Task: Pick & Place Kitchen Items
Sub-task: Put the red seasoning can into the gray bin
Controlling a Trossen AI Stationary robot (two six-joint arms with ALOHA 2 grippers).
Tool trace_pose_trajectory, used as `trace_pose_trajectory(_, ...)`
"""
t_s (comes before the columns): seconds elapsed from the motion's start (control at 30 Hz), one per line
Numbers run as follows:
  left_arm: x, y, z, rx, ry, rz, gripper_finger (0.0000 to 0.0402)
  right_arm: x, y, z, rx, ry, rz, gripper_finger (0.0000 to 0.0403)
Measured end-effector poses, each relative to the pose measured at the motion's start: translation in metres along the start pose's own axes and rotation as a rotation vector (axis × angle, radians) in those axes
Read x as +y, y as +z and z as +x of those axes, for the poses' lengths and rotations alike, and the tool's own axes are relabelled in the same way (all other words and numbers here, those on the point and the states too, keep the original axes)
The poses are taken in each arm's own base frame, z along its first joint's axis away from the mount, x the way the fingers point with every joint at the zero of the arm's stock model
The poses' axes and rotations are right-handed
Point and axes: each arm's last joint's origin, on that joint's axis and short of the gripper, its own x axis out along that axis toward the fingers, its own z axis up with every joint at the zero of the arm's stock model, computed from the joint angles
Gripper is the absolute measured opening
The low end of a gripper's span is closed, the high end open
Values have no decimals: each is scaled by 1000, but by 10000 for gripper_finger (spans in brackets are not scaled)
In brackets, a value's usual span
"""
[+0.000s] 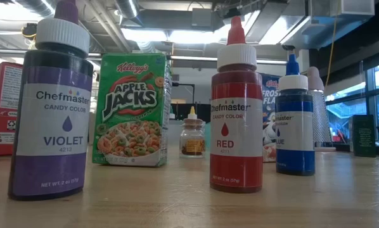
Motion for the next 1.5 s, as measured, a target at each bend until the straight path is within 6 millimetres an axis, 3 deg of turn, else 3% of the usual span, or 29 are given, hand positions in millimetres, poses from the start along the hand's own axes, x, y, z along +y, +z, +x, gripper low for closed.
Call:
trace_pose_trajectory(0.23, 0, 11, -2, -101, 5, 27, 183, 9, 14, -1, -82, 113, -35, 291)
trace_pose_trajectory(0.53, -11, 21, 0, -196, -42, 35, 183, 5, 22, 6, -127, 103, -82, 291)
trace_pose_trajectory(0.8, -18, 20, 1, -193, -70, 45, 183, 9, 21, 14, -123, 132, -116, 291)
trace_pose_trajectory(1.5, -18, 17, 2, -156, -69, 35, 183, 11, 22, 12, -125, 182, -75, 304)
